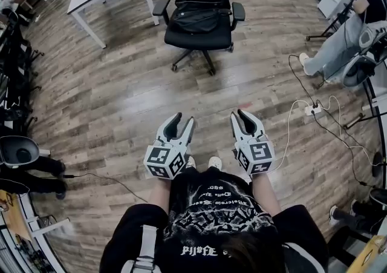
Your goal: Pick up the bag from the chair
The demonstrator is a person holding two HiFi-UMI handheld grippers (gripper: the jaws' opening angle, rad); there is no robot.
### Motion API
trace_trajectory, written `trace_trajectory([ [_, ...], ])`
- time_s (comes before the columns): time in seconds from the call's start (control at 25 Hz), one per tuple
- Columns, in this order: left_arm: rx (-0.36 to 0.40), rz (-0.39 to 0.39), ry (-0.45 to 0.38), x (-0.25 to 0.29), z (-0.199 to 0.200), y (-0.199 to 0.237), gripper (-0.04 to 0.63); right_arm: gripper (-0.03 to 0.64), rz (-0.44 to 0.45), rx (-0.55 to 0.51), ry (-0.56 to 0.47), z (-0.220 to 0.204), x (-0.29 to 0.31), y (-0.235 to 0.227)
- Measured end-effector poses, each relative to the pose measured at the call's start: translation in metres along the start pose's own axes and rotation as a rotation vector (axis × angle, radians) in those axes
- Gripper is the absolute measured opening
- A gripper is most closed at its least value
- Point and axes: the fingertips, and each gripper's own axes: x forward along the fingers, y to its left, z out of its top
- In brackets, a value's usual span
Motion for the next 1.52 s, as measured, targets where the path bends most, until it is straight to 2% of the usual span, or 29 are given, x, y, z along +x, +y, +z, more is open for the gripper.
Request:
trace_trajectory([
  [0.08, -0.005, -0.007, 0.012, 0.002, -0.001, -0.002, 0.201, 0.094, 0.008, -0.006, -0.001, 0.001, 0.000, -0.001],
  [0.16, -0.001, 0.008, 0.016, 0.000, -0.003, -0.001, 0.237, 0.223, 0.016, -0.008, -0.008, 0.003, -0.001, 0.000],
  [0.28, -0.002, 0.037, 0.003, -0.003, -0.001, 0.004, 0.259, 0.225, 0.003, -0.014, -0.027, 0.007, -0.004, -0.002],
  [0.36, 0.007, 0.065, -0.006, -0.003, 0.002, 0.006, 0.288, 0.310, 0.004, -0.013, -0.030, 0.009, -0.005, -0.004],
  [0.48, 0.026, 0.102, -0.003, -0.003, 0.004, 0.007, 0.340, 0.310, 0.006, -0.012, -0.025, 0.009, -0.006, -0.008],
  [0.76, 0.045, 0.177, -0.013, 0.003, 0.002, 0.005, 0.364, 0.310, 0.049, -0.005, 0.007, 0.001, -0.004, -0.019],
  [0.84, 0.053, 0.191, -0.014, 0.008, 0.003, 0.001, 0.418, 0.310, 0.049, -0.014, 0.009, 0.001, -0.005, -0.026],
  [1.08, 0.043, 0.124, 0.028, 0.027, -0.007, -0.029, 0.420, 0.310, 0.042, -0.023, -0.012, 0.006, -0.010, -0.052],
  [1.32, 0.036, 0.157, 0.026, 0.040, -0.014, -0.034, 0.420, 0.310, 0.038, -0.027, 0.005, 0.000, -0.009, -0.075],
  [1.52, 0.041, 0.122, 0.046, 0.061, -0.014, -0.033, 0.420, 0.310, 0.045, -0.016, 0.014, 0.003, 0.002, -0.086],
])
